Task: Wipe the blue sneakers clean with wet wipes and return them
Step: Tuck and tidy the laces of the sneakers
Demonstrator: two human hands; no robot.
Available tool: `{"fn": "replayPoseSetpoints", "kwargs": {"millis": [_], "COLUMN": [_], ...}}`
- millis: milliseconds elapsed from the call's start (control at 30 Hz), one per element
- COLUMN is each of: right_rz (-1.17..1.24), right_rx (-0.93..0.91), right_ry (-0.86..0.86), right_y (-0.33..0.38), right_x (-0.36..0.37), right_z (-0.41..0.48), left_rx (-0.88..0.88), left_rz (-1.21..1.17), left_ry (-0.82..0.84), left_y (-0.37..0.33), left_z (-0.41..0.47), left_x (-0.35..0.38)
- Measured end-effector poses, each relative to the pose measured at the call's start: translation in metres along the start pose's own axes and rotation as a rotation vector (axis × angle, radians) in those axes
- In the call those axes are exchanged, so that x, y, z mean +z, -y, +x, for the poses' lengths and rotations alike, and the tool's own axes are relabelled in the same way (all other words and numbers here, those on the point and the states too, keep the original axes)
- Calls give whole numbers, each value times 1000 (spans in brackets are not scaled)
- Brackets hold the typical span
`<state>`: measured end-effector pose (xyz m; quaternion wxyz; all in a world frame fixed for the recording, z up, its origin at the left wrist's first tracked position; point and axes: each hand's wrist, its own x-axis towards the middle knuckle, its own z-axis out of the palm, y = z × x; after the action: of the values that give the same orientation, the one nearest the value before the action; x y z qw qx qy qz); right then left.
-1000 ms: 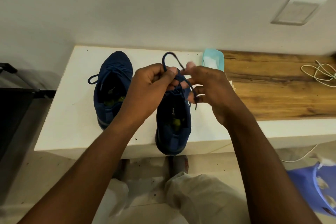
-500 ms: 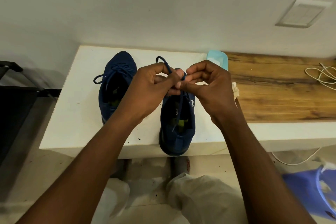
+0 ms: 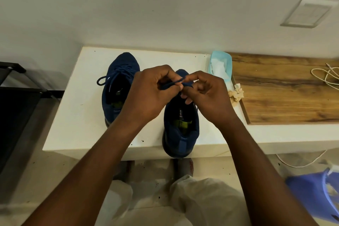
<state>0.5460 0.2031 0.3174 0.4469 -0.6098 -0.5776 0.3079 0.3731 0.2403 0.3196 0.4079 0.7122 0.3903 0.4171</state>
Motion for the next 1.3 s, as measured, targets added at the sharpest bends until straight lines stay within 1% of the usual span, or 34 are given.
{"fn": "replayPoseSetpoints", "kwargs": {"millis": [100, 200, 333, 400, 500, 633, 767, 833, 900, 933, 967, 1000, 1033, 1067, 1100, 1133, 1167, 1233, 1267, 1300], "right_rz": [113, 297, 453, 485, 423, 339, 219, 58, -226, -397, -539, -620, -643, -612, -536, -440, -376, -378, -393, -395], "right_rx": [-1, 77, 131, 145, 165, 263, 326, 360, 443, 473, 471, 429, 359, 275, 204, 160, 146, 172, 196, 223], "right_ry": [-21, -77, -283, -326, -399, -608, -651, -604, -444, -360, -308, -301, -322, -336, -309, -228, -105, 137, 196, 201], "right_y": [5, 9, 13, 13, 8, -15, -42, -51, -55, -54, -51, -45, -38, -28, -20, -14, -10, -10, -13, -15], "right_x": [0, -6, -10, -11, -12, -21, -30, -36, -41, -41, -39, -37, -34, -32, -29, -24, -19, -9, -6, -5], "right_z": [-1, 0, 2, 2, 3, 1, -1, -2, -4, -5, -6, -6, -5, -4, -2, -1, -1, -3, -3, -3], "left_rx": [20, 7, -33, -72, -135, -252, -364, -413, -454, -433, -388, -328, -265, -207, -156, -132, -147, -226, -254, -265], "left_rz": [-14, 7, 10, 8, 33, 243, 313, 361, 389, 496, 654, 788, 831, 797, 709, 593, 494, 390, 369, 356], "left_ry": [-90, -175, -189, -178, -173, -120, -112, -58, -1, 13, 13, -7, -39, -49, -36, 2, 55, 160, 193, 205], "left_y": [-4, -4, 0, 0, 3, 16, 21, 22, 18, 15, 11, 9, 5, 1, -3, -3, -2, 5, 11, 16], "left_z": [-1, 0, 0, -1, 2, 5, 5, 4, 1, -1, -2, -3, -2, -1, 0, 1, 1, -4, -7, -9], "left_x": [1, -3, -7, -7, -19, -46, -53, -52, -49, -47, -44, -40, -36, -31, -25, -19, -13, -2, 3, 7]}}
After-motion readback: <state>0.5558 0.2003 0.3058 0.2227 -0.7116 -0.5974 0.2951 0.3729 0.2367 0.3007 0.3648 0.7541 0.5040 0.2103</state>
